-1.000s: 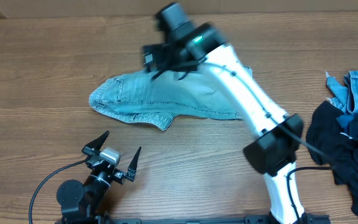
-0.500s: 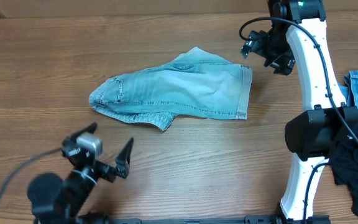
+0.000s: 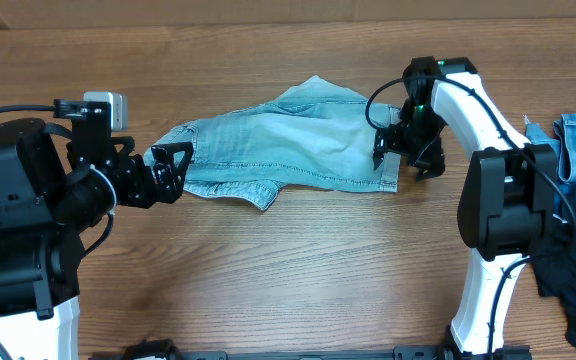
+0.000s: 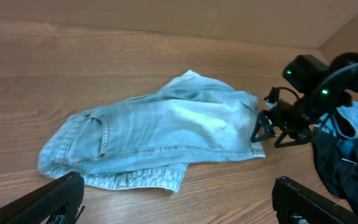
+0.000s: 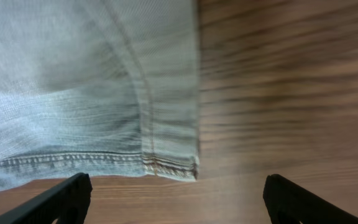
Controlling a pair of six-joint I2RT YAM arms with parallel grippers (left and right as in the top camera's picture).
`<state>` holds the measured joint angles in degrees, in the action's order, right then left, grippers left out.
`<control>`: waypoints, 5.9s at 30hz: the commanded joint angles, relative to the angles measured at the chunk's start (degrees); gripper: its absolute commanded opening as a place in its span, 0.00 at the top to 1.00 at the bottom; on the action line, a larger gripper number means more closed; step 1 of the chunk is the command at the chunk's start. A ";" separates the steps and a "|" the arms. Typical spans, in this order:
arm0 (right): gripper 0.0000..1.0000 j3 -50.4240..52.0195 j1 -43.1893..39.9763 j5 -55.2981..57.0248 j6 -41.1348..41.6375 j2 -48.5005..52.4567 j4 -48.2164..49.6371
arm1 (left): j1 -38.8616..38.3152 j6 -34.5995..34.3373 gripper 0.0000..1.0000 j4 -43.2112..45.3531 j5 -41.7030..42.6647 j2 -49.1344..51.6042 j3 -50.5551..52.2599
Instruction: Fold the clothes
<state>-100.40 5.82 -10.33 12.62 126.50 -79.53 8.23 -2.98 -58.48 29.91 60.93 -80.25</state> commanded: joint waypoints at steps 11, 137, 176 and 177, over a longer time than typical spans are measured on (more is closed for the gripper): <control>0.00 4.81 1.88 -0.96 -3.65 -50.29 6.93 | -0.70 -3.48 0.00 -3.87 -3.08 0.13 -1.31; 0.29 9.90 -1.51 15.39 7.78 -10.54 73.42 | -30.77 -20.13 0.00 -6.40 -26.67 19.23 -6.49; 0.31 23.12 10.16 1.25 60.46 -6.97 43.95 | -30.88 -16.50 0.00 -0.02 -30.03 21.57 -6.49; 0.36 23.41 10.05 1.31 60.52 -6.97 44.22 | -30.86 -16.50 0.00 0.00 -30.05 21.57 -6.49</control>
<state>-79.94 16.10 -9.89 70.00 118.41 -35.79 -22.17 -20.58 -58.48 -1.50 82.43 -85.62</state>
